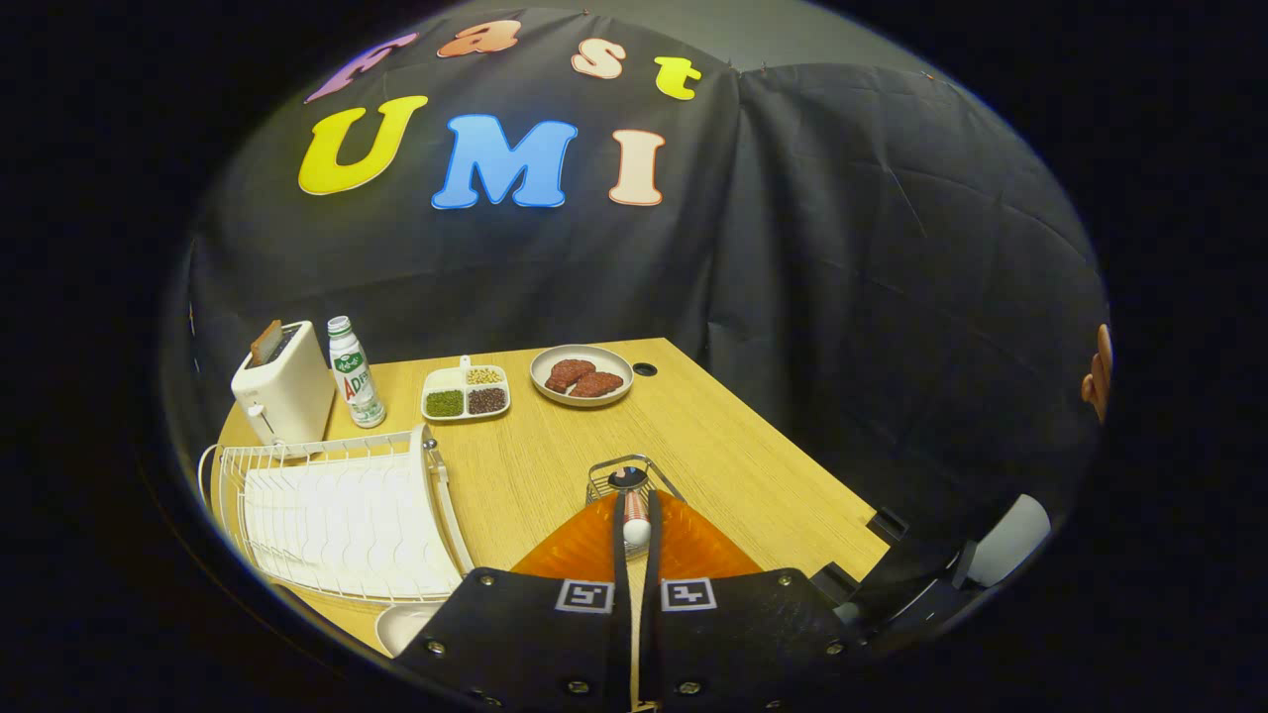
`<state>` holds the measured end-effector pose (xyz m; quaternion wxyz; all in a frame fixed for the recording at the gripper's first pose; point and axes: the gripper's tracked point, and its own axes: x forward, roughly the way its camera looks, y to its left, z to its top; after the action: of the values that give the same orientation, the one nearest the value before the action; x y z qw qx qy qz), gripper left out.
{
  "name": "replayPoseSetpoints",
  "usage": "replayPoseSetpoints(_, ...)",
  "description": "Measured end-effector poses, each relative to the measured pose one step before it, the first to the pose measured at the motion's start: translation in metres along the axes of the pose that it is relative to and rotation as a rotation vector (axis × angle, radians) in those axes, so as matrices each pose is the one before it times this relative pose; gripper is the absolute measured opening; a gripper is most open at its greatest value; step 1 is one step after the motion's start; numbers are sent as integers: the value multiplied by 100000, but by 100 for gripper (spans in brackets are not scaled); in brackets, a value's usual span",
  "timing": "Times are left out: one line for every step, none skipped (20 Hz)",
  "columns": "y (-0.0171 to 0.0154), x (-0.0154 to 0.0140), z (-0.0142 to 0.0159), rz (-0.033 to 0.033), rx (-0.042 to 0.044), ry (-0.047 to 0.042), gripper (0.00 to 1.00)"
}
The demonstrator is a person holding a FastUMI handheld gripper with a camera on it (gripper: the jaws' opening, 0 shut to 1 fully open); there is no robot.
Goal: Take the plate from the dish rack, then take the spoon from the basket and place it into the plate.
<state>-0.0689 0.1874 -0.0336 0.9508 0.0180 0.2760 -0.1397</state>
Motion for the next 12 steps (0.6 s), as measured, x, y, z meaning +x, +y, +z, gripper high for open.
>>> replayPoseSetpoints(209, -693, 408, 945, -341, -1058, 3)
replayPoseSetpoints(290, -536, 313, 1200, -352, -1025, 3)
replayPoseSetpoints(433, -643, 340, 1568, -394, -1038, 3)
replayPoseSetpoints(455, -677, 144, 1579, -555, -1072, 3)
replayPoseSetpoints(622, -780, 280, 2049, -853, -1206, 3)
replayPoseSetpoints(636, -635, 139, 1992, -798, -889, 3)
replayPoseSetpoints(810, -834, 242, 2545, -1278, -1270, 3)
replayPoseSetpoints(675, -735, 34, 2267, -1243, -883, 3)
replayPoseSetpoints(938, -916, 146, 3143, -1351, -1202, 3)
replayPoseSetpoints(1066, -810, -9, 3117, -1063, -838, 3)
replayPoseSetpoints(936, -760, -16, 3013, -910, -555, 3)
replayPoseSetpoints(1186, -940, -168, 3733, -1238, -529, 3)
